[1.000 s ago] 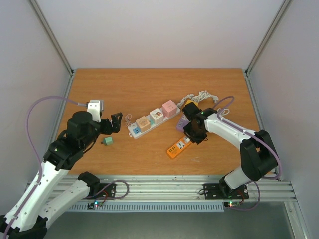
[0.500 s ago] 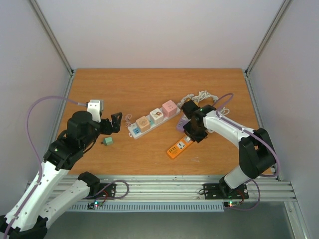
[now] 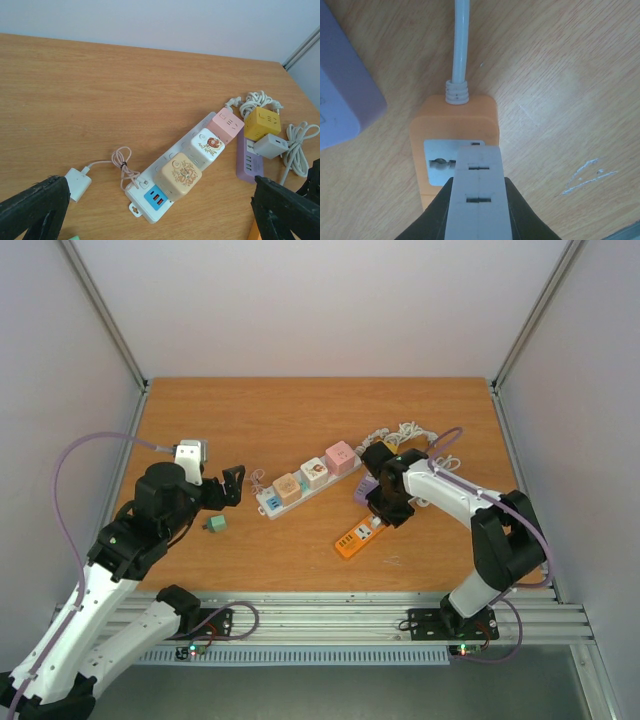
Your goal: Insert the plug
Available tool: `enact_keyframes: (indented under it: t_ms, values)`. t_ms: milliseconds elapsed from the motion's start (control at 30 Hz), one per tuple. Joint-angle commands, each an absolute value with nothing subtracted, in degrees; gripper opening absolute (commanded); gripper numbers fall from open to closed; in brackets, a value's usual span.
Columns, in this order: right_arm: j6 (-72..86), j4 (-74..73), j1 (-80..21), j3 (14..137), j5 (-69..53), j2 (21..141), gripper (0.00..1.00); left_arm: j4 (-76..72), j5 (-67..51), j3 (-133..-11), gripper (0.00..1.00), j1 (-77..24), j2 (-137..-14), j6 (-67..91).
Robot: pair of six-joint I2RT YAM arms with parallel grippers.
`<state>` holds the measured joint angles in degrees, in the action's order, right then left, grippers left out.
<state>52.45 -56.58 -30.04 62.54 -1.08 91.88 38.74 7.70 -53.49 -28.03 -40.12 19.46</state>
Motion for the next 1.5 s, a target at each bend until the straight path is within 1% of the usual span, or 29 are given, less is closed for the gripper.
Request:
enact_keyframes:
  t_ms: [0, 367, 567, 700, 767, 800, 900, 933, 1000, 1033, 1067, 1167, 1200, 1300, 1400, 1467]
  values:
    - [52.64, -56.42, -29.79, 62.91, -2.59, 93.47, 0.04, 35.28, 7.38, -53.00, 0.99, -27.77, -40.38, 19.25]
    - [52.72, -56.51, -29.79, 63.06, -1.19, 95.37, 0.04, 35.27, 7.38, -53.00, 0.99, -27.69, -40.52, 19.25]
    - [53.51, -55.14, -29.79, 61.65, -1.32, 98.14, 0.01, 35.41, 7.49, -52.95, 0.99, -27.69, -40.49, 19.25]
    - [53.73, -54.44, -29.88, 60.77, -1.38, 99.61, 0.01, 35.40, 7.56, -53.02, 0.99, -27.69, -40.55, 19.25]
    - [53.64, -54.00, -29.88, 60.41, -1.25, 99.26, 0.03, 35.37, 7.56, -52.93, 0.99, -27.69, -40.65, 19.25]
    - [53.75, -54.16, -29.88, 60.43, -0.90, 98.75, 0.07, 35.34, 7.56, -52.95, 0.99, -27.69, -40.70, 19.29]
    - [53.33, -56.27, -29.83, 62.00, 0.66, 96.57, 0.23, 35.45, 7.62, -53.04, 0.99, -27.69, -40.93, 19.25]
    - [52.72, -56.97, -29.85, 62.76, 1.69, 95.74, 0.31, 35.45, 7.64, -53.15, 1.00, -27.69, -41.10, 19.25]
    - [51.88, -58.39, -29.88, 64.49, 2.28, 93.98, 0.54, 35.56, 7.72, -53.53, 0.99, -27.69, -41.41, 19.03]
    - [51.03, -58.79, -29.88, 65.23, 2.69, 92.91, 0.62, 35.88, 7.85, -53.98, 0.99, -27.69, -41.86, 18.99]
    - [50.29, -59.44, -29.88, 66.03, 3.09, 91.87, 0.69, 36.39, 7.82, -54.45, 0.99, -27.69, -42.23, 18.99]
    - [47.98, -61.31, -29.88, 67.75, 3.61, 87.96, 0.86, 37.95, 7.42, -55.71, 0.99, -27.66, -43.72, 19.57]
    - [47.08, -61.53, -29.88, 68.03, 3.61, 86.62, 0.91, 38.46, 7.41, -56.05, 0.99, -27.68, -44.26, 20.01]
    - [43.91, -62.25, -29.95, 67.78, 5.23, 82.48, 0.96, 41.32, 8.18, -57.20, 0.99, -27.69, -46.87, 22.29]
    - [40.35, -62.39, -29.89, 66.49, 8.15, 77.81, 0.98, 47.05, 8.22, -59.80, 0.99, -27.48, -51.64, 26.61]
    - [34.90, -59.81, -29.92, 65.06, 8.24, 74.46, 0.98, 50.11, 7.25, -61.12, 0.99, -27.13, -54.91, 29.34]
